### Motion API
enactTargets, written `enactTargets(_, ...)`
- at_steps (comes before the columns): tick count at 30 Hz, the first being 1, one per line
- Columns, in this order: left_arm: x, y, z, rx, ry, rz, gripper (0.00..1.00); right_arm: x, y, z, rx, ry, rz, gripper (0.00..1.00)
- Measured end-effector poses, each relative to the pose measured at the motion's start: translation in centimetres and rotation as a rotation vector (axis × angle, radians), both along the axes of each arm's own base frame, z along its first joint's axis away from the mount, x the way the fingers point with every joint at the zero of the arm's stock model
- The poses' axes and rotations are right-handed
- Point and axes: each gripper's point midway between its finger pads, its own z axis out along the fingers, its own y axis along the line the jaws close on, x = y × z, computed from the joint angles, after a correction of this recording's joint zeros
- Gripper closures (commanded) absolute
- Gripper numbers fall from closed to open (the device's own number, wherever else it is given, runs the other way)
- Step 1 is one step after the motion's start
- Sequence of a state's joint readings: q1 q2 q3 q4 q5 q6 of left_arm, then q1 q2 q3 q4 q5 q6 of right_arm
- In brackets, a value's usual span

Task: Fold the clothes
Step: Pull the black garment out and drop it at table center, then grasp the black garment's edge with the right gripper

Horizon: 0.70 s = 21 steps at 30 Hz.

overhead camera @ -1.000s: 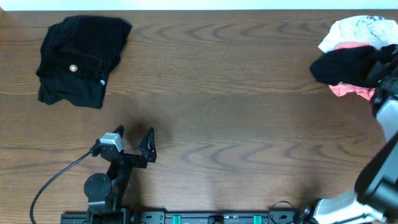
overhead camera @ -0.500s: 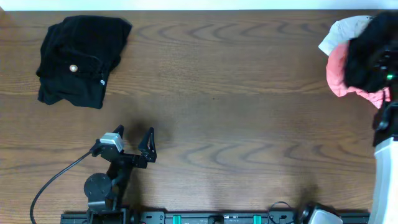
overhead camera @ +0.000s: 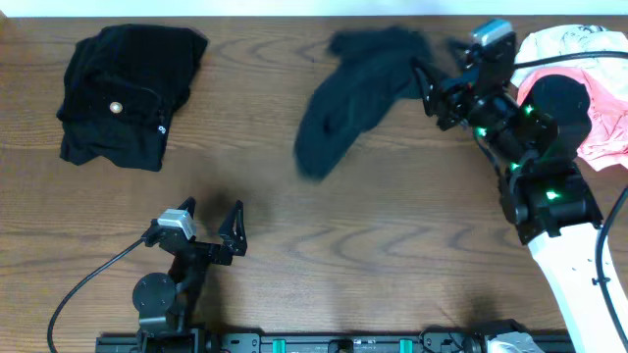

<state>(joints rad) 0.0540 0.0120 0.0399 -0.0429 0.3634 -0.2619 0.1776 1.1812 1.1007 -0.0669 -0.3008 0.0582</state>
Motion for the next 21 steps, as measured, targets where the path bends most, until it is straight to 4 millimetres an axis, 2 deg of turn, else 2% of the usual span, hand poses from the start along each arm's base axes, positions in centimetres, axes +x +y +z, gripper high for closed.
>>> enactTargets(2,0.0,0.0,0.0,0.0,0.0,0.0,0.02,0.5,-1.9,-1.3,-0.009,0.056,-0.09,0.01)
enactTargets(5,0.0,0.0,0.0,0.0,0.0,0.0,0.02,0.6,-3.7,-3.3,-0.027,0.139,-0.176,0.01)
enactTargets(10,0.0,0.0,0.0,0.0,0.0,0.0,0.02,-0.3,-4.2,-6.2,-0.063,0.257,-0.199,0.01)
enactTargets(13,0.0,0.0,0.0,0.0,0.0,0.0,0.02,-0.7,-3.4,-7.7,-0.074,0.317,-0.16,0.01)
enactTargets(18,0.0,0.0,0.0,0.0,0.0,0.0,0.02,-0.9,-0.2,-10.6,-0.067,0.413,-0.018,0.01)
enactTargets(21,0.0,0.0,0.0,0.0,0.0,0.0,0.02,-0.8,2.0,-13.7,-0.083,0.499,0.06,0.11)
